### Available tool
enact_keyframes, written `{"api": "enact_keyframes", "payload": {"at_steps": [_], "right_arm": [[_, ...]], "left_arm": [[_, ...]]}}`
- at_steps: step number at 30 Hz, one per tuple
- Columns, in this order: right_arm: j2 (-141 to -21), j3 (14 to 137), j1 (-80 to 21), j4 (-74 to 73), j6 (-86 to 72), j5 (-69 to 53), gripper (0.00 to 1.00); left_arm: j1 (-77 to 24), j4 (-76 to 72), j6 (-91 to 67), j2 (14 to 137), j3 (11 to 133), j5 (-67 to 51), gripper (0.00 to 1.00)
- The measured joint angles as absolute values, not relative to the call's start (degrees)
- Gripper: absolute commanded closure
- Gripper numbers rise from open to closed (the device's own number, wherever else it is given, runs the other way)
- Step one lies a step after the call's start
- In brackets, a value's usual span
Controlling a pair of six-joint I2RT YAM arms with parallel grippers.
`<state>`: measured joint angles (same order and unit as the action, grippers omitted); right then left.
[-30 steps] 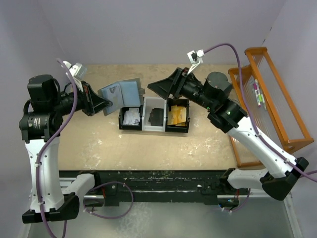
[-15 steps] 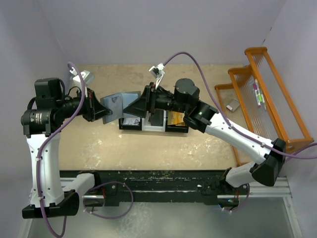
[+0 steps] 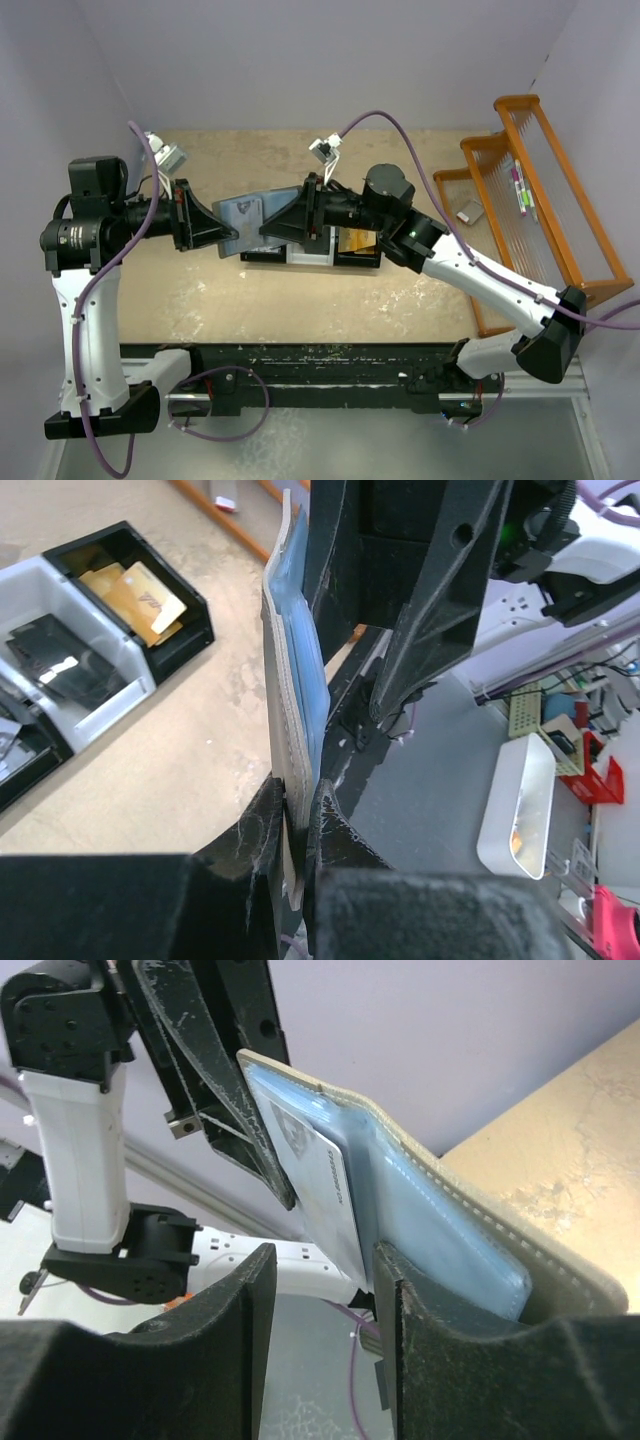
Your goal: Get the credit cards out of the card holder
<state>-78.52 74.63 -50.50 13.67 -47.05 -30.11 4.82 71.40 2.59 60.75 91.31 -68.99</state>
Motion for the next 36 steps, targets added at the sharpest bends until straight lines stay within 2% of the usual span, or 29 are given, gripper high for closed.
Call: {"api": "enact_keyframes", "payload": {"at_steps": [9,21,24,27,36], "right_arm": [[-78.1,74.5,-50.3,17.5,-49.2,-34.0,0.63],[-78.9,73.6,-49.4,21.9,-52.1,-36.9,0.93],[-79.3,73.4,-49.3,23.2,-52.8,-37.0,0.99],[-79.4,72.7,-49.3,24.4,-53.4,-37.1,1.00],[-79.4,70.0,-49.3,27.8,-54.5,-37.6,1.00]], "left_arm": [[4.9,71.0,1.5,60.8,91.3,-74.5,1.00],[5.0,69.1,-1.1,59.7,91.3,-76.3,1.00],[5.2,68.2,-1.9,59.0,91.2,-76.5,0.96],[5.2,67.3,-2.6,58.4,90.5,-76.5,0.86],[5.2,65.4,-4.4,58.3,87.8,-78.8,0.77]]}}
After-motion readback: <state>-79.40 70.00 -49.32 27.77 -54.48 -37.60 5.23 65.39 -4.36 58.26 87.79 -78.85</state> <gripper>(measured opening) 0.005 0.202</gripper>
